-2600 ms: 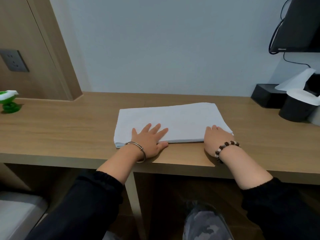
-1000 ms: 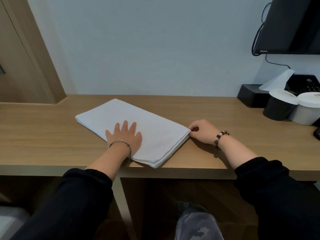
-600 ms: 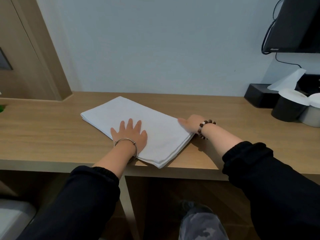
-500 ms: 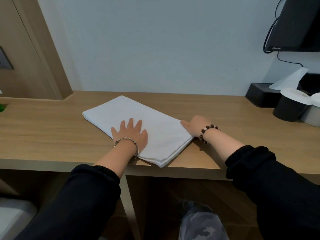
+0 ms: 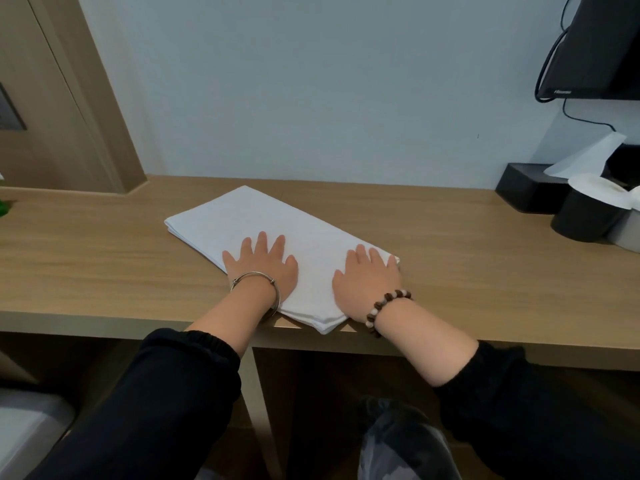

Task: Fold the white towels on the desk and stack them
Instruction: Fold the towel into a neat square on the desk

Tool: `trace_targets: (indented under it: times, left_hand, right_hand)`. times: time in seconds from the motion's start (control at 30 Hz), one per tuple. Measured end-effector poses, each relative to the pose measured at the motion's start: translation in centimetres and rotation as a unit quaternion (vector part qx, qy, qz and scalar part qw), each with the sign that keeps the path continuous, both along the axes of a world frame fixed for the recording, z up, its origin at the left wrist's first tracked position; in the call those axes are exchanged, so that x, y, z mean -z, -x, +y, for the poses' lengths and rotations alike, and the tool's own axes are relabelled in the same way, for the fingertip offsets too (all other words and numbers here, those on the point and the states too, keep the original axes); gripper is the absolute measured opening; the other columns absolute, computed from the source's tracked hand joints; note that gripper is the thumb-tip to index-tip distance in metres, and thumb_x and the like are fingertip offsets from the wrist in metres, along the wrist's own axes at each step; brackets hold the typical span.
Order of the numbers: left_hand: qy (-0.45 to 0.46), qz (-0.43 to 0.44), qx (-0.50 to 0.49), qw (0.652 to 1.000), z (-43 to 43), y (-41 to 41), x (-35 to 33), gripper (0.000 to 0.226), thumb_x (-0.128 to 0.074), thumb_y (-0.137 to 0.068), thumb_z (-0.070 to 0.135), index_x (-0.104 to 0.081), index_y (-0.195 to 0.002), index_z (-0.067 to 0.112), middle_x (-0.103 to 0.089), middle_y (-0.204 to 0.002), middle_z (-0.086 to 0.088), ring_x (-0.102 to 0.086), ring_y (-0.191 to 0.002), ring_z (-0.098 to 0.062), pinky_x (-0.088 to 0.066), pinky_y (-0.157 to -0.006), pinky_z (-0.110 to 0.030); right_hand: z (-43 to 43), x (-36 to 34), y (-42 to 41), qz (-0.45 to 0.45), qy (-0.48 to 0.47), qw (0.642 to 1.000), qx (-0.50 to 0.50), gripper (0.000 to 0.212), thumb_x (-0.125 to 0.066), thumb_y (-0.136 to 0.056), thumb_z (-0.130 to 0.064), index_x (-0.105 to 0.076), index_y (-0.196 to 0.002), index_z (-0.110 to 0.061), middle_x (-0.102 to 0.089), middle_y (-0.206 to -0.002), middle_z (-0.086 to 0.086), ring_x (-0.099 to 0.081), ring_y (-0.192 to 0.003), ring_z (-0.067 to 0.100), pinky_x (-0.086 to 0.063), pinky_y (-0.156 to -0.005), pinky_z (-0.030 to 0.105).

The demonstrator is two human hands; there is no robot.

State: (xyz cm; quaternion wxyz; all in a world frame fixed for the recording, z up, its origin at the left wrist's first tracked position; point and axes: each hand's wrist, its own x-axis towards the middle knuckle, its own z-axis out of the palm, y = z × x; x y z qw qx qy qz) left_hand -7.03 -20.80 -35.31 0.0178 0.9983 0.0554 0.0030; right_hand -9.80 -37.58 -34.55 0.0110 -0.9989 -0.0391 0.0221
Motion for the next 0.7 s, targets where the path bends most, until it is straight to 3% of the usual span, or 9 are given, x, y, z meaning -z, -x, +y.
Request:
trace_targets:
  times: [0.13, 0.3, 0.4, 0.47, 0.53, 0.6, 0.7]
  left_hand:
    - [0.009, 0.006, -0.009, 1.0, -0.2, 0.3, -0.3, 0.055, -0.012, -0.096, 0.048, -0.008, -0.149, 0.034, -0.005, -0.159, 0.003, -0.007, -0.144, -0.025, -0.014, -0.11, -0.054]
    - [-0.048, -0.016, -0.01, 0.999, -1.8, 1.3, -2.1, 0.05, -0.013, -0.097, 0.043, -0.039, -0.135, 0.024, -0.039, -0.136, -0.006, -0.032, -0.125, -0.027, -0.032, -0.092, -0.044]
    - [0.006, 0.002, 0.124, 0.992, -2.6, 1.3, -3.7, 0.039, -0.019, -0.1, 0.03, -0.056, -0.104, 0.015, -0.049, -0.111, -0.011, -0.043, -0.101, -0.027, -0.035, -0.079, -0.036]
    - [0.073, 0.022, 0.192, 0.978, -2.6, 1.3, -4.5, 0.034, -0.025, -0.099, 0.026, -0.053, -0.084, 0.013, -0.052, -0.1, -0.009, -0.045, -0.092, -0.027, -0.035, -0.072, -0.032]
    - [0.052, 0.016, 0.198, 0.979, -1.8, 0.7, -4.3, 0.033, -0.028, -0.099, 0.032, -0.058, -0.11, 0.023, -0.048, -0.126, -0.007, -0.04, -0.117, -0.028, -0.037, -0.089, -0.039]
    - [-0.008, 0.05, 0.182, 0.982, -0.5, 0.1, -3.4, 0.04, -0.028, -0.099, 0.04, -0.038, -0.137, 0.034, -0.028, -0.149, 0.0, -0.021, -0.137, -0.025, -0.024, -0.105, -0.055]
    - [-0.035, 0.105, 0.171, 0.979, 1.9, -0.4, -1.9, 0.053, -0.02, -0.097, 0.054, -0.006, -0.147, 0.044, 0.005, -0.158, 0.013, 0.007, -0.146, -0.02, -0.002, -0.11, -0.063]
  right_hand:
    - [-1.6, -0.5, -0.4, 0.043, 0.01, 0.999, -0.018, 0.062, -0.012, -0.099, -0.042, -0.003, -0.151, -0.01, 0.002, -0.16, 0.005, 0.0, -0.146, 0.02, -0.002, -0.117, 0.05]
    - [-3.5, -2.0, -2.2, 0.039, 0.128, 0.99, -0.032, 0.057, -0.009, -0.099, -0.045, -0.004, -0.152, -0.023, -0.002, -0.16, 0.003, -0.002, -0.146, 0.026, 0.001, -0.114, 0.057]
    - [-5.9, -3.6, -4.1, 0.026, 0.263, 0.963, 0.047, 0.057, -0.011, -0.1, -0.045, -0.004, -0.153, -0.024, 0.002, -0.16, 0.008, 0.001, -0.146, 0.032, 0.003, -0.113, 0.058]
    - [-6.7, -4.3, -5.0, 0.012, 0.332, 0.94, 0.082, 0.058, -0.013, -0.1, -0.043, 0.0, -0.153, -0.021, 0.007, -0.159, 0.011, 0.005, -0.145, 0.035, 0.005, -0.113, 0.058]
    - [-5.9, -3.8, -5.5, -0.013, 0.285, 0.957, 0.054, 0.057, -0.014, -0.1, -0.038, 0.001, -0.152, -0.02, 0.008, -0.159, 0.011, 0.006, -0.145, 0.034, 0.004, -0.114, 0.057]
    - [-4.2, -2.1, -5.4, -0.009, 0.12, 0.993, -0.011, 0.054, -0.012, -0.101, -0.035, 0.0, -0.152, -0.021, 0.008, -0.16, 0.007, 0.005, -0.146, 0.029, 0.001, -0.115, 0.055]
    - [-3.5, 0.0, -5.1, 0.025, -0.022, 0.999, -0.038, 0.055, -0.009, -0.099, -0.046, -0.003, -0.151, -0.03, 0.006, -0.16, -0.003, 0.004, -0.147, 0.02, 0.001, -0.114, 0.054]
